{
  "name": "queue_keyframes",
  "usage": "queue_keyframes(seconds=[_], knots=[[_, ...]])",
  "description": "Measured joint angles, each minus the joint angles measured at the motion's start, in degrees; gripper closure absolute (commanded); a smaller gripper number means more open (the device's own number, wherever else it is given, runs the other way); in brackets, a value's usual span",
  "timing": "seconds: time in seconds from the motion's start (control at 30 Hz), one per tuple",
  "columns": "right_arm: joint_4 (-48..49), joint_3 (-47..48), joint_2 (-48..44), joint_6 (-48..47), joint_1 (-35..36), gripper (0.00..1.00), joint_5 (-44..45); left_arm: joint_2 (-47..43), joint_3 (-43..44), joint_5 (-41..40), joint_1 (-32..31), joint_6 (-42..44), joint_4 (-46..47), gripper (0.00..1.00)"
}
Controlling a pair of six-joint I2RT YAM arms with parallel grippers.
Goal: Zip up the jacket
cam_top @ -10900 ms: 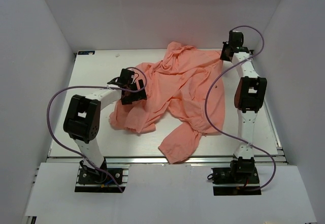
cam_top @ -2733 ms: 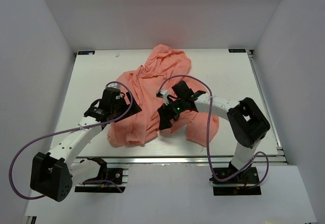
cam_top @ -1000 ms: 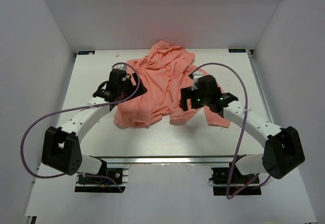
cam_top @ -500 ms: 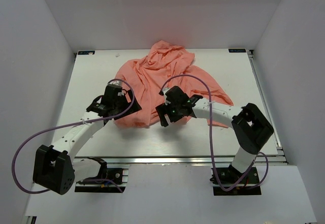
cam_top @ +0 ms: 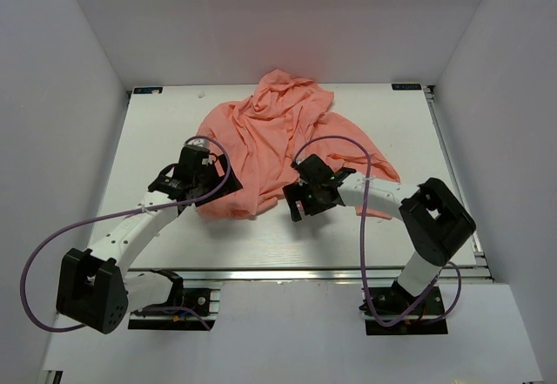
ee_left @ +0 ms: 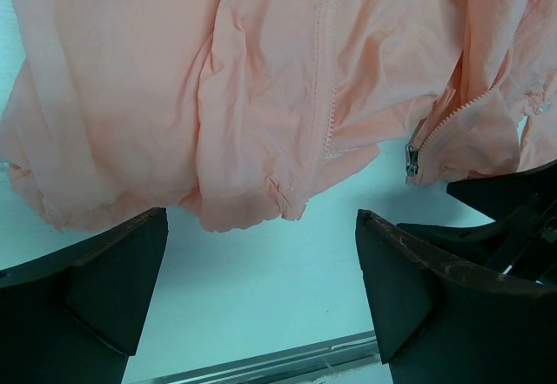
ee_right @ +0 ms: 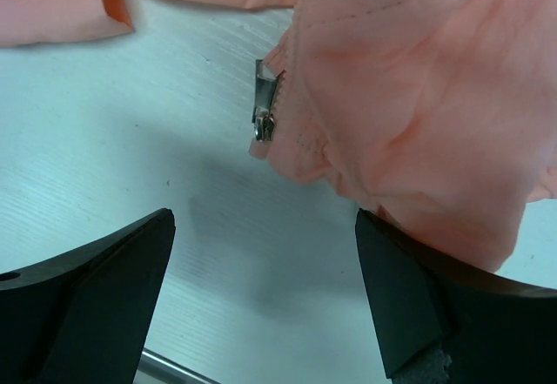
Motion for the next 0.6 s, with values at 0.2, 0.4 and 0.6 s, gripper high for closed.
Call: queue_keyframes(seconds=[0.2, 0.4, 0.6], knots=[[1.03, -0.35, -6.75, -0.94, 0.72, 0.11, -0.63, 0.0, 0.0, 0.0, 0.0, 0.0, -0.07, 0.02], [5.64, -3.58, -22.71, -2.23, 1.64, 0.11, 3.58, 0.0, 0.0, 0.0, 0.0, 0.24, 0.13, 0.02], [11.93, -8.5, -31.65, -2.54, 1.33, 0.11, 3.41, 0.13, 0.02, 0.0, 0.0, 0.26, 0.63, 0.02]])
